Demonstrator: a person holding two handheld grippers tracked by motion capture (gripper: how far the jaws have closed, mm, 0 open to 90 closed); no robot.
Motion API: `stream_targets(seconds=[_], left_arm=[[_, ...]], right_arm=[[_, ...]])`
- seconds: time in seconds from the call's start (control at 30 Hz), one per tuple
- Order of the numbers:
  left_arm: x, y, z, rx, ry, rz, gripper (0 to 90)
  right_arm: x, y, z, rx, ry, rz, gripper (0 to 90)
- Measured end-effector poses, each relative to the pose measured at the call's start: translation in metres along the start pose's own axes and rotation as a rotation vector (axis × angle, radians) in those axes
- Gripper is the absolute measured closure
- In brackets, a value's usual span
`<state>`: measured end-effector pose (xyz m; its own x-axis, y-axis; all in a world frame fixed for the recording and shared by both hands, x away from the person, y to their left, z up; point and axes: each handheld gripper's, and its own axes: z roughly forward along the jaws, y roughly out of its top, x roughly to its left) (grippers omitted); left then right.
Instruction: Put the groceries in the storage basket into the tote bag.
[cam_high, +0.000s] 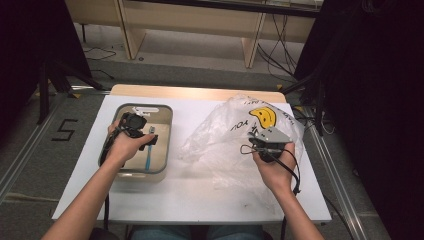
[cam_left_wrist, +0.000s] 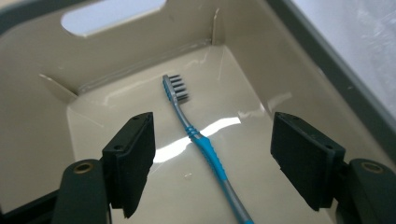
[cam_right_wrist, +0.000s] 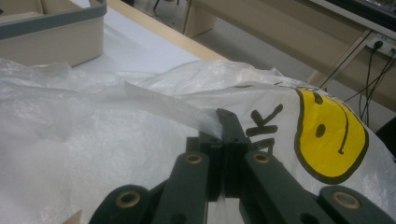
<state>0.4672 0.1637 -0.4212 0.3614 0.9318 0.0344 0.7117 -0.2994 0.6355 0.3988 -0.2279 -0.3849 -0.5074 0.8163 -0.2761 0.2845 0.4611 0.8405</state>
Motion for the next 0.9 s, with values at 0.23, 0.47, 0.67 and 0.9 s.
stream_targets(seconds=[0.23,0.47,0.67,0.9], left_arm=[[0.002,0.002,0.02,0.12,0.034,-0.024,33.1],[0.001,0.001,0.037,0.234,0.056,-0.053,36.2],[0.0,0.001,0.043,0.291,0.066,-0.065,40.9],[-0.003,0.003,0.048,0.309,0.064,-0.088,48.8]], right_arm=[[0.0,0.0,0.0,0.0,0.0,0.0,90.0],[0.001,0.0,0.0,0.003,0.003,-0.003,90.0],[0.001,-0.001,0.0,0.003,0.005,-0.004,90.0],[0.001,-0.001,0.0,0.002,0.006,-0.004,90.0]])
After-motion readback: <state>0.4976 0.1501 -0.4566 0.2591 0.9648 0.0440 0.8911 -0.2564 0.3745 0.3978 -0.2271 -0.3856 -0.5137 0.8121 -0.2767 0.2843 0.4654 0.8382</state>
